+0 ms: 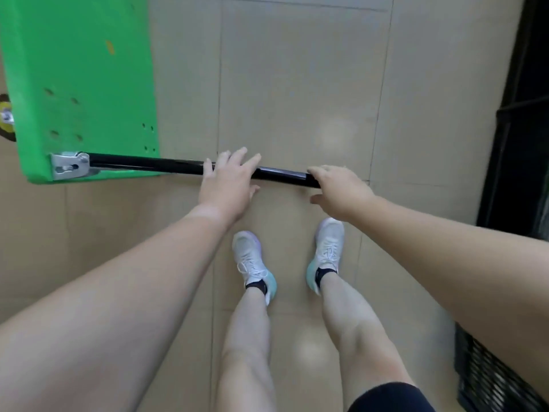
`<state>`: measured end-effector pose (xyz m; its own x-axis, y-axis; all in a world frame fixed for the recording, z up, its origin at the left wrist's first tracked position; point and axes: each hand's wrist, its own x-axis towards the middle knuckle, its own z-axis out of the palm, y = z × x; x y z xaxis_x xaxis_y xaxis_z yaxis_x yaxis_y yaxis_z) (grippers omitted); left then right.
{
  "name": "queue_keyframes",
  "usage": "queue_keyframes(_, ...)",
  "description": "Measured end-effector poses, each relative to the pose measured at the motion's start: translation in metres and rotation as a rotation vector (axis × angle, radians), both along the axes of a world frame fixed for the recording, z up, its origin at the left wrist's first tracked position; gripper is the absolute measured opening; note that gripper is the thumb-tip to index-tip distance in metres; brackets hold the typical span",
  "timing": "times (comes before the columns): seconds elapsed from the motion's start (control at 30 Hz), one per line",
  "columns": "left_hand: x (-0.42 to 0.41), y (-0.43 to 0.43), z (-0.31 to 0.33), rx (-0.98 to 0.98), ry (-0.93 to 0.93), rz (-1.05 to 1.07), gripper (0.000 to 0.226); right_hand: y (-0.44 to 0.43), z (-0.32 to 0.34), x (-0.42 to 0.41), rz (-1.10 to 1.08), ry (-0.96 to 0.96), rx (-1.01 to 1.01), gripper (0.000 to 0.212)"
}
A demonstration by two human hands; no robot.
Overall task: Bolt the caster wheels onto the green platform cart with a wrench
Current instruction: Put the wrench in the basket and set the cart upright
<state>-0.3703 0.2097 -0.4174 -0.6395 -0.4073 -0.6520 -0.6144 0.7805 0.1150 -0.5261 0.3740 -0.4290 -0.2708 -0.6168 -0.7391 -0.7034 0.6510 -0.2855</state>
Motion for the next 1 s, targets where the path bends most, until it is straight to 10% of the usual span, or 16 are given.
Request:
queue_keyframes(0.4, -0.012, 0.015, -0.022, -0.015, 0.023, 0.043, 0.026, 0.014, -0.019, -0.016, -0.012, -0.035, -0.085, 0.007)
queue_keyframes(0.67, -0.021, 0.016, 0.044, 0.077, 0.102, -0.037, 0.054, -0.002, 0.066, -0.029, -0.007, -0.01, -0.224, 0.003)
queue_keyframes(1.0, -0.001, -0.015, 0.118, 0.194, 0.248, 0.082, 0.027, -0.004, 0.153, -0.03, -0.061, -0.1, -0.369, 0.049)
